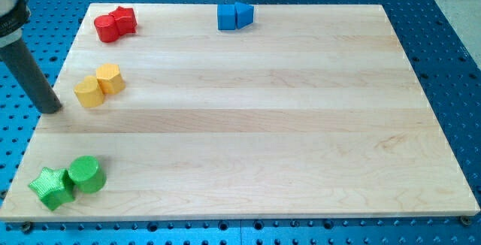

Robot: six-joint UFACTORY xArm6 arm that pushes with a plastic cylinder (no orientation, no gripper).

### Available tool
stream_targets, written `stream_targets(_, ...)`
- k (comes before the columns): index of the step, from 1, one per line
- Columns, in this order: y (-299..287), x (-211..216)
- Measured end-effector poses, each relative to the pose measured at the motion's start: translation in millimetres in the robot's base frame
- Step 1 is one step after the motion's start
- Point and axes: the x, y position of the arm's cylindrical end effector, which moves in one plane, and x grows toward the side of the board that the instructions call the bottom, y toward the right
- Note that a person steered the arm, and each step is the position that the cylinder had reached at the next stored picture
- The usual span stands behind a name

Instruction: Separate the yellow blocks from each other

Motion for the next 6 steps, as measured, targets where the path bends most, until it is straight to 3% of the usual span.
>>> stream_targets(1, 6.6, 17.9)
stream_targets(3, 56.1, 6.4)
stream_targets(6, 47.8, -46.0)
